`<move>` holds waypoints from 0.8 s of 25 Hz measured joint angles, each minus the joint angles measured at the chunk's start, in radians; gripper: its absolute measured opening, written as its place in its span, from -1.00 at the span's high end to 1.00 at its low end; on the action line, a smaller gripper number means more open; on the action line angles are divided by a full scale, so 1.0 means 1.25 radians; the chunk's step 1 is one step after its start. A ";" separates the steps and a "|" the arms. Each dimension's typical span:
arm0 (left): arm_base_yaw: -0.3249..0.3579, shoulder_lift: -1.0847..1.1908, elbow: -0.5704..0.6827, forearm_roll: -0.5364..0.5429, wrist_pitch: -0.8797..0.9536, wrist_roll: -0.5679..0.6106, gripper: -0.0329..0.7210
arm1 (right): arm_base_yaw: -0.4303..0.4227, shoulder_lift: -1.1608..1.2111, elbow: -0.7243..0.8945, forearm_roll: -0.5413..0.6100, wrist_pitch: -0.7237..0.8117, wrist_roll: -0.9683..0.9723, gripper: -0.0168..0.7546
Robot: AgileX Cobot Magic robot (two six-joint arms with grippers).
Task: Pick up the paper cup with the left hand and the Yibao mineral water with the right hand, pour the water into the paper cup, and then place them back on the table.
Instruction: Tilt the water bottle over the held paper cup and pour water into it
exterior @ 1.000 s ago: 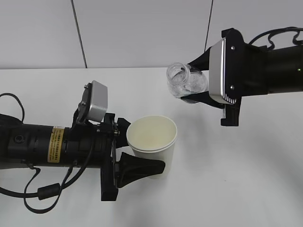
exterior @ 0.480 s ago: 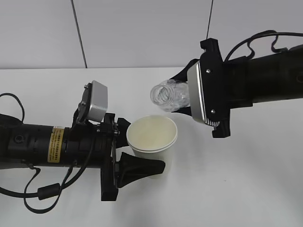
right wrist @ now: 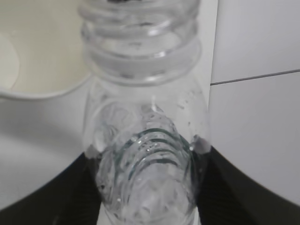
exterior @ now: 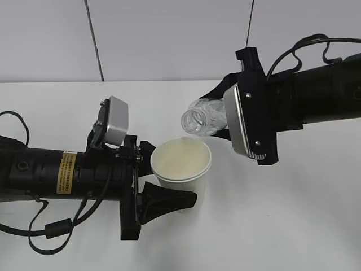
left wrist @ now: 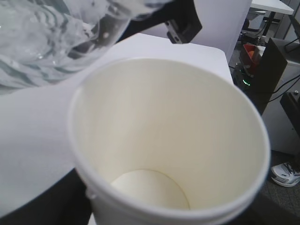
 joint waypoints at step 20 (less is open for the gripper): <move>0.000 0.000 0.000 0.000 0.002 0.000 -0.24 | 0.000 0.000 -0.045 -0.030 -0.002 -0.082 -0.17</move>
